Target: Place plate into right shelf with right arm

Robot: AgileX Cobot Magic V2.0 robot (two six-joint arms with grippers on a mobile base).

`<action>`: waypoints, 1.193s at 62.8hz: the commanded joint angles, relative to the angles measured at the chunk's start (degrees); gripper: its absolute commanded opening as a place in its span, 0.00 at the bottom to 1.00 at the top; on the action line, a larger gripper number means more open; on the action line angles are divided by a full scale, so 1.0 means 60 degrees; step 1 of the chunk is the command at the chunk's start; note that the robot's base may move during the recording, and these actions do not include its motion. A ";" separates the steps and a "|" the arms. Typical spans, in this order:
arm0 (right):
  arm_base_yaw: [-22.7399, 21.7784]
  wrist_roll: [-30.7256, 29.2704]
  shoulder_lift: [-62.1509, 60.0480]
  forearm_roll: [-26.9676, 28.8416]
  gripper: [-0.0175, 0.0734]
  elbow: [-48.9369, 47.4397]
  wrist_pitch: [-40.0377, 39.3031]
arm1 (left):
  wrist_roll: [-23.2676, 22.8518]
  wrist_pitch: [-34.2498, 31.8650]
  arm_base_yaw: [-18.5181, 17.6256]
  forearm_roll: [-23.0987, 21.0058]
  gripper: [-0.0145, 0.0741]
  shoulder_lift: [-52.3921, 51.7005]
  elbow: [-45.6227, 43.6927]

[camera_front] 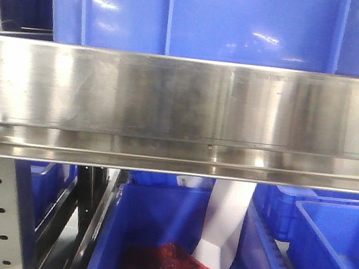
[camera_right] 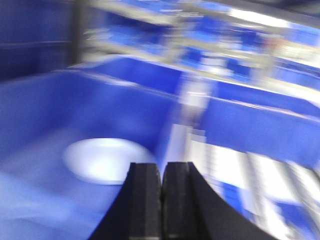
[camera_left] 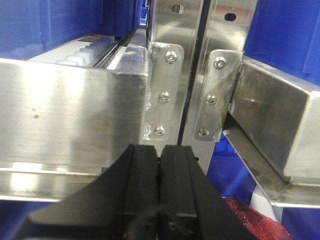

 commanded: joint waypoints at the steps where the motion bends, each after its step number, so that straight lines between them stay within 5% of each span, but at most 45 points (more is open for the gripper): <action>1: -0.0899 0.0520 -0.0415 -0.0287 0.25 0.0625 -0.1708 | -0.0056 -0.0799 -0.0064 -0.0022 0.11 -0.0040 0.0095; 23: -0.2281 0.0576 -0.3715 0.0259 0.25 0.5154 -0.4049 | -0.0056 -0.0799 -0.0064 -0.0022 0.11 -0.0040 0.0095; 41: -0.2337 0.0576 -0.7131 0.1291 0.25 0.9387 -0.4885 | -0.0056 -0.0799 -0.0064 -0.0022 0.11 -0.0040 0.0095; 75: -0.2326 0.0576 -0.7156 0.1486 0.25 1.0853 -0.5950 | -0.0056 -0.0799 -0.0064 -0.0022 0.11 -0.0040 0.0095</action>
